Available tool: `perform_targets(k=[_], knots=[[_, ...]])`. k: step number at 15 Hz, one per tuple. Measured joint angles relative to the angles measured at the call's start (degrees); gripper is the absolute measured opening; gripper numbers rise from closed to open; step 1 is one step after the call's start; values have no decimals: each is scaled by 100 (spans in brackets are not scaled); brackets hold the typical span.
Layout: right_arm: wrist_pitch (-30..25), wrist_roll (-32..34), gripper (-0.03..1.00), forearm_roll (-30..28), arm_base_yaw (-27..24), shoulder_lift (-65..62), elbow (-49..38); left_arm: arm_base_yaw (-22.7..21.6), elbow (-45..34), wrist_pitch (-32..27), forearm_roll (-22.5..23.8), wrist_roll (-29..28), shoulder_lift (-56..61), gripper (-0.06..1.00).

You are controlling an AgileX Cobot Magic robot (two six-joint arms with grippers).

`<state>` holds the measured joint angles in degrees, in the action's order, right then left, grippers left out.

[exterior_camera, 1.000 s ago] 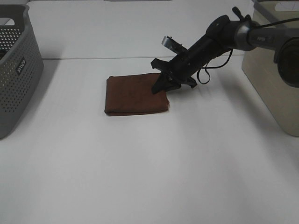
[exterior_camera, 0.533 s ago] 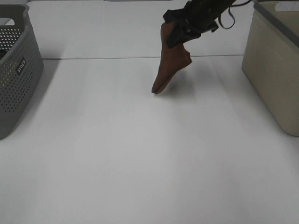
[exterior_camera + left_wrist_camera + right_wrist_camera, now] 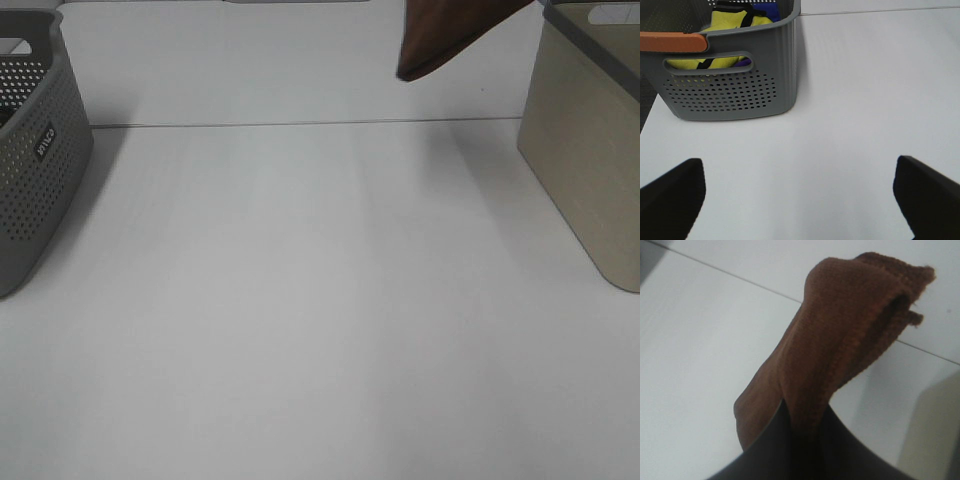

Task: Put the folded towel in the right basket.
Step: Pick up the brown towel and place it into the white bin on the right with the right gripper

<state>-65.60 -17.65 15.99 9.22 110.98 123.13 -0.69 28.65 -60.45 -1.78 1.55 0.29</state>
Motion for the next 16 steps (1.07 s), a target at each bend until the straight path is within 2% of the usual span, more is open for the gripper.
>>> perform_targets(k=[1, 2, 3, 5, 8, 10, 14, 15, 16], knots=[[-120, 6, 7, 0, -453, -264, 0, 0, 0, 0, 0, 0, 0, 97], [-120, 6, 7, 0, -453, -264, 0, 0, 0, 0, 0, 0, 0, 97], [-189, 6, 7, -6, -1049, -458, 0, 0, 0, 0, 0, 0, 0, 97], [-298, 17, 7, -23, -1644, -458, -17, 0, 0, 0, 0, 0, 0, 97], [-332, 109, 7, -52, -2303, -418, -63, 0, 0, 0, 0, 0, 0, 97], [-424, 109, 7, 206, -2510, -172, -63, 0, 0, 0, 0, 0, 0, 97], [-430, 120, 7, 602, -2515, 665, -63, 0, 0, 0, 0, 0, 0, 97], [-430, 149, 9, 602, -2515, 831, -63, 0, 0, 0, 0, 0, 0, 97], [-430, 264, 15, 579, -2515, 963, -63, 0, 0, 0, 0, 0, 0, 97]])
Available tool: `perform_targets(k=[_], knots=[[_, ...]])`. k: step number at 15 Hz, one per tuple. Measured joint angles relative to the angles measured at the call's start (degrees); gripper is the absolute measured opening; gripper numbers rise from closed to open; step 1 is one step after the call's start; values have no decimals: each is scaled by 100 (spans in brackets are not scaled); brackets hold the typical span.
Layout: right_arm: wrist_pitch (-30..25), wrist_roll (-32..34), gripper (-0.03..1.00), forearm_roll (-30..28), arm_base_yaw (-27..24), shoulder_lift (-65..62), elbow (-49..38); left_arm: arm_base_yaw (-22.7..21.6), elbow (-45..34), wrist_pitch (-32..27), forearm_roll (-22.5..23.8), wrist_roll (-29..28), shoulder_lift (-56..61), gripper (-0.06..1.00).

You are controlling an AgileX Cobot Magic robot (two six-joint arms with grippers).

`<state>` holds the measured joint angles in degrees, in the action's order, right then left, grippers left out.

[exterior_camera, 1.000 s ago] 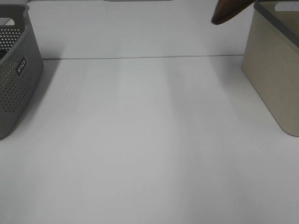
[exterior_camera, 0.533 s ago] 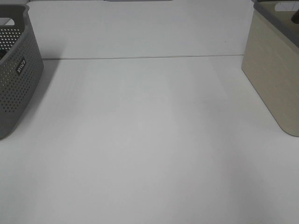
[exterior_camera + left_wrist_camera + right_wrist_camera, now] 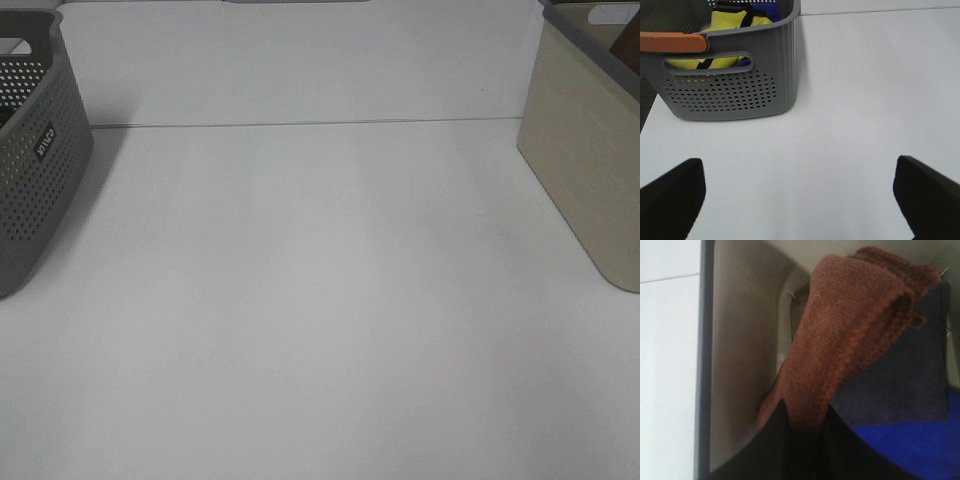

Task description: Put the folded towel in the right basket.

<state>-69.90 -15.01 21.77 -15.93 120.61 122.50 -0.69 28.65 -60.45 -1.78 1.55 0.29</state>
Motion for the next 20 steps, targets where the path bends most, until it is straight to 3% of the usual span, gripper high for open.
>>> perform_targets(k=[2, 7, 12, 20], knots=[[11, 327, 35, -298, 0, 206, 0, 0, 0, 0, 0, 0, 0, 97], [11, 487, 55, -693, 0, 304, 0, 0, 0, 0, 0, 0, 0, 97], [11, 481, 58, 166, 74, -149, 0, 0, 0, 0, 0, 0, 0, 97], [-6, 693, 63, -407, 1473, -1140, 0, 0, 0, 0, 0, 0, 0, 97]])
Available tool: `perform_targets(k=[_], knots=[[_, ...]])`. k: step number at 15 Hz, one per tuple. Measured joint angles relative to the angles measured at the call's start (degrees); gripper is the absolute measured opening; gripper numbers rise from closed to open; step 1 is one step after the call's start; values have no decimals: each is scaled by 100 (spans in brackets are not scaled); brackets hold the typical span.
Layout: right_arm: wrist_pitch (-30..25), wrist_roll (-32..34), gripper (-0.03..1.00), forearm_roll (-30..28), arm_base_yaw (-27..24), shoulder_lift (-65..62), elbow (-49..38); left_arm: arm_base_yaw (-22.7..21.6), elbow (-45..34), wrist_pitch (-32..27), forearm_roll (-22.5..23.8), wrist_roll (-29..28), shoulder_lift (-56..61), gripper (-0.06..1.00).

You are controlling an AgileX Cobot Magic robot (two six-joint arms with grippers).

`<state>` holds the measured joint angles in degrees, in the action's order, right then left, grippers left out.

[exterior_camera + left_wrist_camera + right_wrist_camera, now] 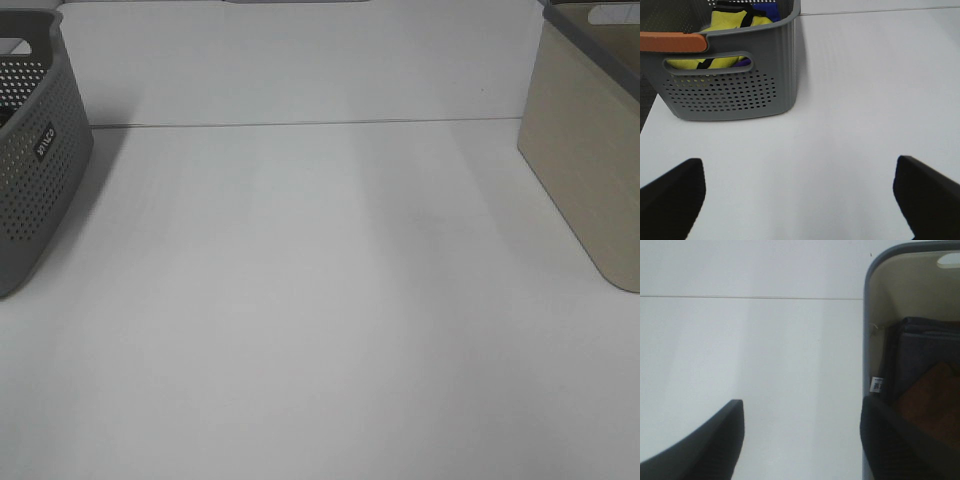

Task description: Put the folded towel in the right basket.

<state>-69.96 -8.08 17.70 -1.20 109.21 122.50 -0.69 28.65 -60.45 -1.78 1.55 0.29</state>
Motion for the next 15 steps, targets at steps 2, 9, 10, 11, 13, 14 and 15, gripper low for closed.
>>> perform_targets(k=[2, 9, 10, 11, 13, 14, 15], knots=[[6, 74, 63, -286, 361, -344, -63, 0, 0, 0, 0, 0, 0, 97], [17, 516, 63, -745, 659, -2647, -3438, 0, 0, 0, 0, 0, 0, 97], [17, 516, 63, -779, 659, -3002, -4120, 0, 0, 0, 0, 0, 0, 97], [17, 516, 63, -808, 659, -3403, -4796, 0, 0, 0, 0, 0, 0, 97], [23, 516, 63, -888, 659, -4211, -5947, 0, 0, 0, 0, 0, 0, 97], [23, 516, 63, -957, 659, -4595, -6520, 0, 0, 0, 0, 0, 0, 97], [23, 516, 63, -1049, 659, -5053, -6996, 0, 0, 0, 0, 0, 0, 97]])
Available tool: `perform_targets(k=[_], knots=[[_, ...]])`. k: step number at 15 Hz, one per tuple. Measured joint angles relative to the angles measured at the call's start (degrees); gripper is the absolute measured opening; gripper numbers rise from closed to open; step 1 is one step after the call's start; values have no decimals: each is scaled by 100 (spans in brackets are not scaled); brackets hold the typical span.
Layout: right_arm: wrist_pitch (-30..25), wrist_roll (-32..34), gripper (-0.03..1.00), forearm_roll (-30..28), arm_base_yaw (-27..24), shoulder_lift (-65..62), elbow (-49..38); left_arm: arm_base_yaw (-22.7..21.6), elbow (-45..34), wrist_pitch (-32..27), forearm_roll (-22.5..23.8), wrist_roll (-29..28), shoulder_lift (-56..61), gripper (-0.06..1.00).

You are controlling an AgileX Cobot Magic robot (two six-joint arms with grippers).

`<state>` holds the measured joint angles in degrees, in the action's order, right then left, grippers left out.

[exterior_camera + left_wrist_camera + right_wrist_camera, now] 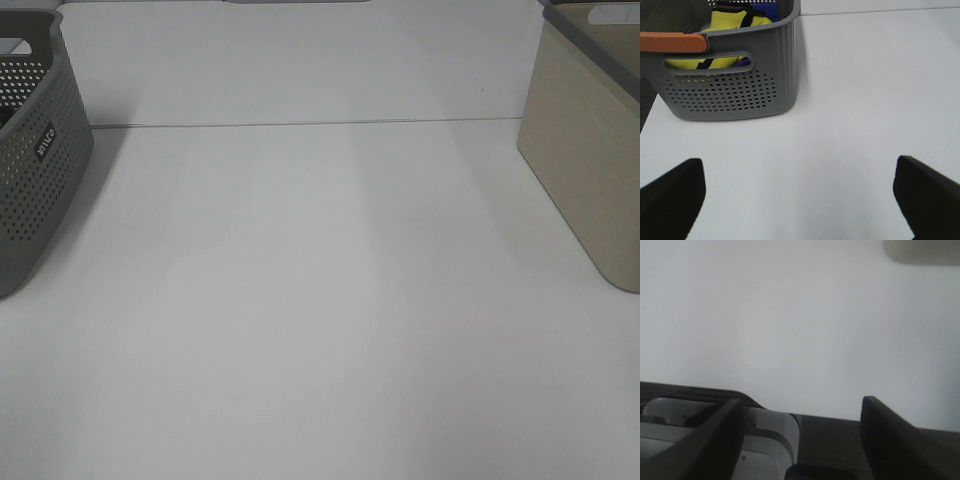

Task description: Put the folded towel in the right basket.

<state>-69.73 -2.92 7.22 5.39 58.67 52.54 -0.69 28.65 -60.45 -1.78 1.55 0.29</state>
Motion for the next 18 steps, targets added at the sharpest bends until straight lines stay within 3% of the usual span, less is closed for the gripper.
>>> perform_targets(k=[5, 7, 11, 18], knots=[[-11, -155, 63, -315, 0, -2103, -1484, 0, 0, 0, 0, 0, 0, 97], [-29, -321, 63, -321, 0, -3604, -1833, 0, 0, 0, 0, 0, 0, 97], [115, -321, 63, -321, 0, -5111, -2114, 0, 0, 0, 0, 0, 0, 97], [762, -367, 63, -321, 0, -5707, -2343, 0, 0, 0, 0, 0, 0, 97]])
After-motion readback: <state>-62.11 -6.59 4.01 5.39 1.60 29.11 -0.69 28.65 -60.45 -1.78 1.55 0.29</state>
